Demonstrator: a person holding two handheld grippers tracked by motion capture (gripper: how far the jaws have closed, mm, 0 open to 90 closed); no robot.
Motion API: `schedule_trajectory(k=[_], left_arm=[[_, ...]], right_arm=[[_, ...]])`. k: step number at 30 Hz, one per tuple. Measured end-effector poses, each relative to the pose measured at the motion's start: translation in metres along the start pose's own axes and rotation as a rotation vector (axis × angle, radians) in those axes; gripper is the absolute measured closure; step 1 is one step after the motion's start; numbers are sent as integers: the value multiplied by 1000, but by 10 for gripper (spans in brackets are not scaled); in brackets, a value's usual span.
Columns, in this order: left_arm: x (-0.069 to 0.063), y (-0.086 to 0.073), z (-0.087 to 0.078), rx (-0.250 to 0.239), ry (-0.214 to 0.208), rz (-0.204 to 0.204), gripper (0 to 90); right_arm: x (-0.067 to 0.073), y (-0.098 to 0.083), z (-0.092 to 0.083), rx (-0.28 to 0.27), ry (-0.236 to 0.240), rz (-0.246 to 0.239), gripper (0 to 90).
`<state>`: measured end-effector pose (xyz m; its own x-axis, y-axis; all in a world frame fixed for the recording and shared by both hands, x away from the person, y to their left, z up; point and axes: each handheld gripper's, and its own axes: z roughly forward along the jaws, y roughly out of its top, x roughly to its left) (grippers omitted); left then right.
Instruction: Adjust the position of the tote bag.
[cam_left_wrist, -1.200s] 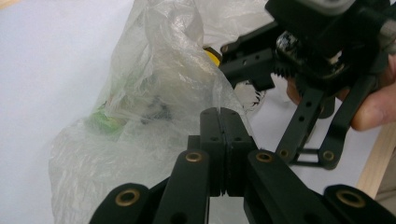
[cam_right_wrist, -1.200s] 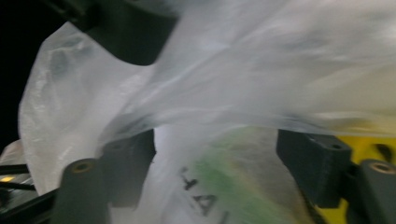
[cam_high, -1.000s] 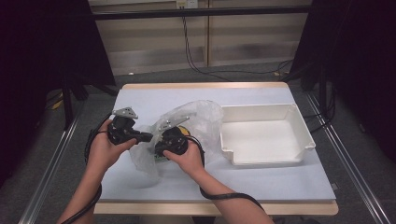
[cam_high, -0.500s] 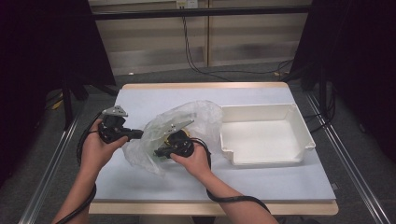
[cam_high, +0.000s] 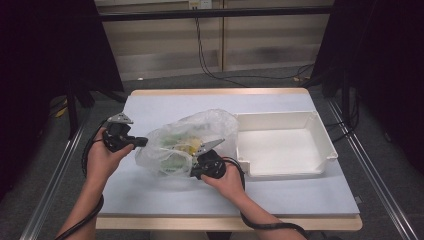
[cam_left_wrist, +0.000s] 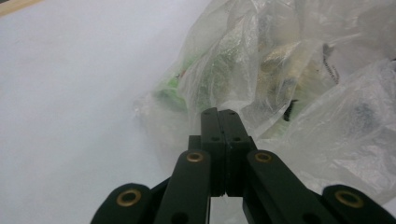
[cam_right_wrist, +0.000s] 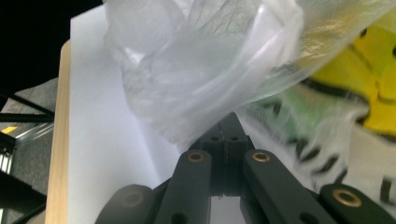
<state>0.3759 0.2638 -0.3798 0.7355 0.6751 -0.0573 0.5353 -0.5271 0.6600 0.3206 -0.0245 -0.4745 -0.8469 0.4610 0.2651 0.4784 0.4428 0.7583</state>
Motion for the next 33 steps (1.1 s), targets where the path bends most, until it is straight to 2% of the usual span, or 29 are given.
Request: schedule_trajectory(k=[5,10,14,16,19,25,28,30,33], left_arm=[[4,7,7,-8,17,9,900],[12,14,15,-5,11,8,900],[24,16,21,-50,4,-30,900],[31,16,26,-57,4,-61,900],[37,16,34,-62,-1,-83,900],[47,21,51,-45,-2,-96,900],[50,26,57,-44,15,-94,900],[52,27,60,-39,5,-101,900],[53,29,65,-40,19,-99,900]], right_arm=[[6,-5,-2,23,4,-21,900],[10,-11,2,37,7,-12,900],[12,-13,5,39,7,-11,900],[12,-14,6,39,6,-3,900],[13,-13,7,36,4,-9,900],[19,-12,10,38,9,-15,900],[21,-10,12,40,10,-26,900],[23,-9,14,46,13,-29,900],[27,-7,18,43,23,-27,900]])
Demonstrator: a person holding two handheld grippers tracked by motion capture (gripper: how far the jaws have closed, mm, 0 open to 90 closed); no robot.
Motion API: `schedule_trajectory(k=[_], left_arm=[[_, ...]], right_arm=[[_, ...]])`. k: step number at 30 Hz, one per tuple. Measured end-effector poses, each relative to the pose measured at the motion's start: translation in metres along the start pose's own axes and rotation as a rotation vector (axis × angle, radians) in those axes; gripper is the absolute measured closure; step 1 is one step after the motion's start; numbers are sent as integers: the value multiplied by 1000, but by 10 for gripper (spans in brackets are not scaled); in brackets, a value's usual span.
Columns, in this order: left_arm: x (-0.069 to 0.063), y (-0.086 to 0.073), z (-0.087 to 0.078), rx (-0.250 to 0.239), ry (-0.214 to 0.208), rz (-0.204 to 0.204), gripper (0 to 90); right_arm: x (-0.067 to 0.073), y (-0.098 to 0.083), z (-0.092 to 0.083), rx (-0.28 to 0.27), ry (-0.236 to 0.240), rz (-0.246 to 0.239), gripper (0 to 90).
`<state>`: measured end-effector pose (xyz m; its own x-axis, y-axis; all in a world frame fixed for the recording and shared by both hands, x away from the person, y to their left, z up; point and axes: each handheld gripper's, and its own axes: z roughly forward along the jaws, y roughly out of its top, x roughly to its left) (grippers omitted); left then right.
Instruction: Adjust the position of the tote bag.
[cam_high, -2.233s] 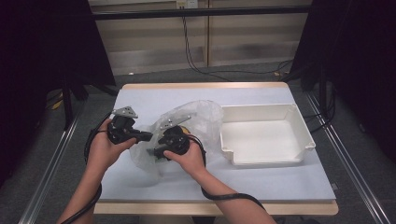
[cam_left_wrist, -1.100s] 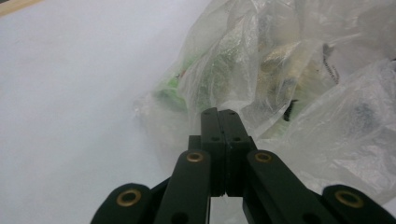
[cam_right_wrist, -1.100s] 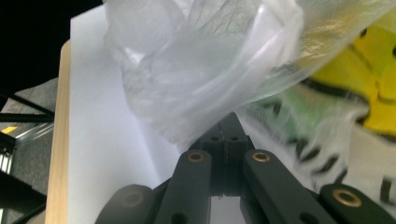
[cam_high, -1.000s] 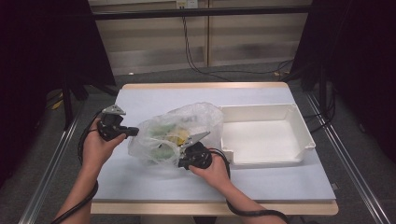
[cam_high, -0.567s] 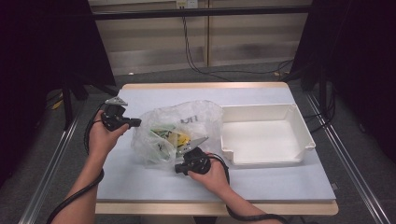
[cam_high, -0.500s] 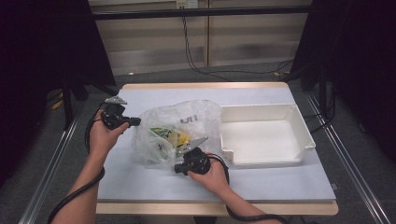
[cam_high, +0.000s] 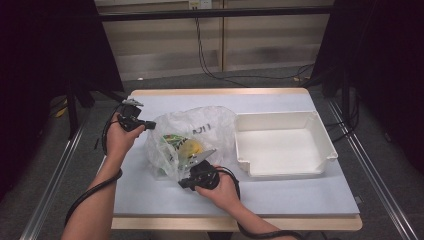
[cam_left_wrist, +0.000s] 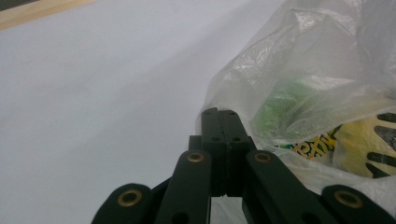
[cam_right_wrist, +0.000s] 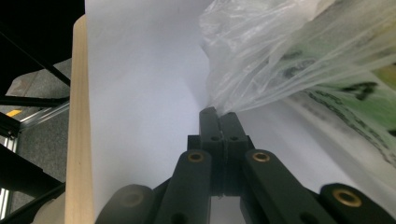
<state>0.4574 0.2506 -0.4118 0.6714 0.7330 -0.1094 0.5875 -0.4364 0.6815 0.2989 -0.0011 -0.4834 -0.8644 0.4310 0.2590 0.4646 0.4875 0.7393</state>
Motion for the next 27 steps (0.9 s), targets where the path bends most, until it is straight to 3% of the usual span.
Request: schedule_trajectory(k=[3,4,5,12,15,19,22,27], left_arm=[[-1,2,3,-2,18,8,900],[0,3,3,10,42,23,900],[0,3,4,-4,35,5,900],[-1,2,7,2,-4,18,900],[-2,2,5,5,-9,39,900],[-4,1,3,3,-10,37,900],[-4,0,2,3,-17,35,900],[-4,-2,0,-4,-10,33,900]], right_arm=[[5,2,5,11,10,-13,900],[6,3,7,22,21,-20,900],[7,2,9,32,30,-20,900],[5,0,9,16,11,-13,900],[3,2,4,17,-16,-21,900],[-2,4,-6,-6,-55,-10,880],[-8,5,-15,-10,-95,-29,845],[-14,8,-33,-48,-122,0,827]])
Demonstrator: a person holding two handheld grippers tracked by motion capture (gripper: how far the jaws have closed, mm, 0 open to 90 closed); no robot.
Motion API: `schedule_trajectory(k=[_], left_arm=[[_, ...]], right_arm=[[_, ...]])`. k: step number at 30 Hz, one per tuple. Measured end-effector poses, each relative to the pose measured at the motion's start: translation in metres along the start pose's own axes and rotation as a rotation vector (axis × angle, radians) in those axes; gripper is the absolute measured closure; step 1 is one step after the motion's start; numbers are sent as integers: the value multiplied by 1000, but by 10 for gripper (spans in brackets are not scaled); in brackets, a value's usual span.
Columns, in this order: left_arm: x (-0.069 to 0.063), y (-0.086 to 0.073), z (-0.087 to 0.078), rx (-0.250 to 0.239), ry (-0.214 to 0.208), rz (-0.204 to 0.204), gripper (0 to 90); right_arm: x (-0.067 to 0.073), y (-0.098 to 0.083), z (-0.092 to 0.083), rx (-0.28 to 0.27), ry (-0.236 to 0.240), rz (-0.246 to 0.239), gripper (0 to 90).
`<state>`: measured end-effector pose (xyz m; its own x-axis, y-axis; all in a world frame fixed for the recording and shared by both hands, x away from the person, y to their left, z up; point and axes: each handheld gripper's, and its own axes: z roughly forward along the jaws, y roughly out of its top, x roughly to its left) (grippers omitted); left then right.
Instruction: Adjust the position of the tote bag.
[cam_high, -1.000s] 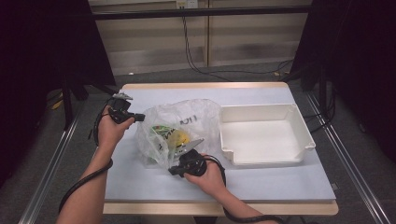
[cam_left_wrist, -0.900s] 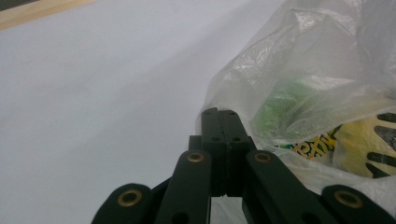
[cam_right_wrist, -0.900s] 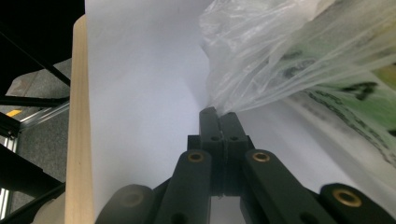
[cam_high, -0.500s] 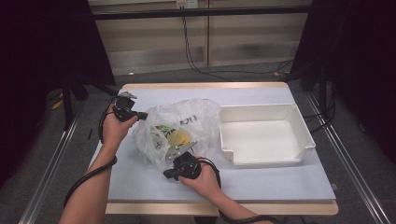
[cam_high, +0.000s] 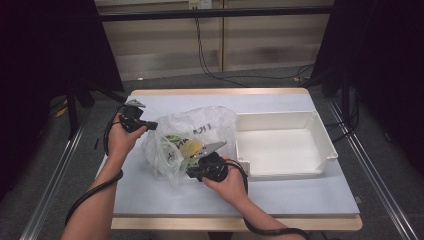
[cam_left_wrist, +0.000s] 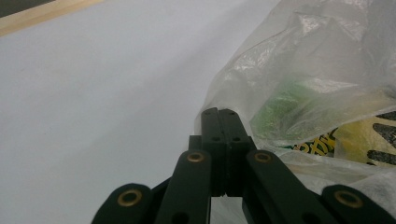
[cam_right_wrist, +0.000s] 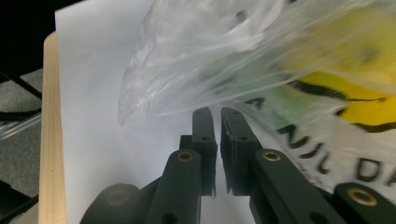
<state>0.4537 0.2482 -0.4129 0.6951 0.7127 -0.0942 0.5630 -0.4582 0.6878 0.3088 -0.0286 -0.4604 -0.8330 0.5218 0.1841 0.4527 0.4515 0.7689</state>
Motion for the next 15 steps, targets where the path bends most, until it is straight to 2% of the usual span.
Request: schedule_trajectory(k=[2,6,8,9,12,13,14,15], left_arm=[[-1,0,0,-3,-6,-2,900],[-4,3,0,14,-16,12,900],[-5,4,0,11,-10,12,900],[-5,4,0,11,-19,12,900],[-6,5,1,10,-17,14,900],[-6,5,2,11,-19,19,900],[-7,5,3,5,-24,6,900],[-7,5,3,13,-25,15,900]], right_arm=[[-1,5,-5,-14,-12,-2,810],[-4,19,-7,-43,-44,-23,722],[-5,26,-7,-58,-79,-39,655],[-7,30,-7,-68,-90,-43,656],[-11,42,-5,-88,-105,-65,628],[-12,45,-4,-88,-108,-66,621],[-13,47,-2,-88,-105,-58,612],[-14,49,1,-89,-107,-61,588]])
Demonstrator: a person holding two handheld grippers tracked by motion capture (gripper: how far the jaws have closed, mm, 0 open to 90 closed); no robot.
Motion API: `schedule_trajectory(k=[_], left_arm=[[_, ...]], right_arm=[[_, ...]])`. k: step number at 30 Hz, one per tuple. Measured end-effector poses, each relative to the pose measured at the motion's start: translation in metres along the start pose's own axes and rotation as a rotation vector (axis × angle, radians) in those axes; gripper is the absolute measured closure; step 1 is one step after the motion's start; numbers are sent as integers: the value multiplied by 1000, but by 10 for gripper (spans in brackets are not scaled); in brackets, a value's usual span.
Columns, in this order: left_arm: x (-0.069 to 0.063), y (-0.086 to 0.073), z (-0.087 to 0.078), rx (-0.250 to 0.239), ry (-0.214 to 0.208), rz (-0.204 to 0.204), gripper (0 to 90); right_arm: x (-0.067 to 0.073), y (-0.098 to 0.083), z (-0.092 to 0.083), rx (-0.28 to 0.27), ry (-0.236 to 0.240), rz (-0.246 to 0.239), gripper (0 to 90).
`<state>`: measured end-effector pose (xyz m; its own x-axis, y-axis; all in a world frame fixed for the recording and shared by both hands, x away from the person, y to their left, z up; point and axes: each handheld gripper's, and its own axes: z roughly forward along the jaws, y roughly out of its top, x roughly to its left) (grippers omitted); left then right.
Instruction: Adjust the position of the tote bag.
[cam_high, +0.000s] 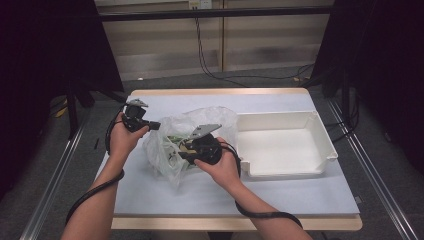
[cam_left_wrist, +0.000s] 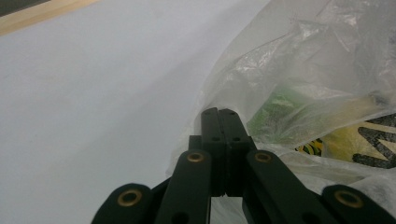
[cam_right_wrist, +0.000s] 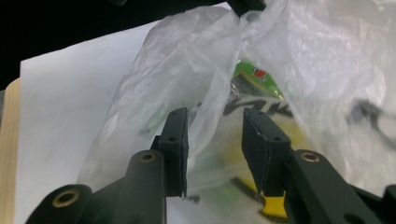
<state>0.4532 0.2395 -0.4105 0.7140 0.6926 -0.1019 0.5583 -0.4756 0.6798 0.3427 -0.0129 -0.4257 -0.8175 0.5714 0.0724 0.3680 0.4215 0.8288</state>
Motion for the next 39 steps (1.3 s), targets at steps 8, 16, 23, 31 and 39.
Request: schedule_trajectory(k=[8,16,23,31,39], left_arm=[[2,-3,1,5,1,-7,900],[1,-3,-1,18,1,-2,900],[2,-4,-3,18,3,17,900],[0,-4,-4,17,-5,24,900],[-2,-2,-3,12,-12,27,899]], right_arm=[[-10,6,16,16,-52,24,531],[-17,4,18,27,-74,56,517],[-23,2,16,28,-51,103,563],[-26,1,14,11,5,159,744],[-30,-1,20,36,-24,160,771]])
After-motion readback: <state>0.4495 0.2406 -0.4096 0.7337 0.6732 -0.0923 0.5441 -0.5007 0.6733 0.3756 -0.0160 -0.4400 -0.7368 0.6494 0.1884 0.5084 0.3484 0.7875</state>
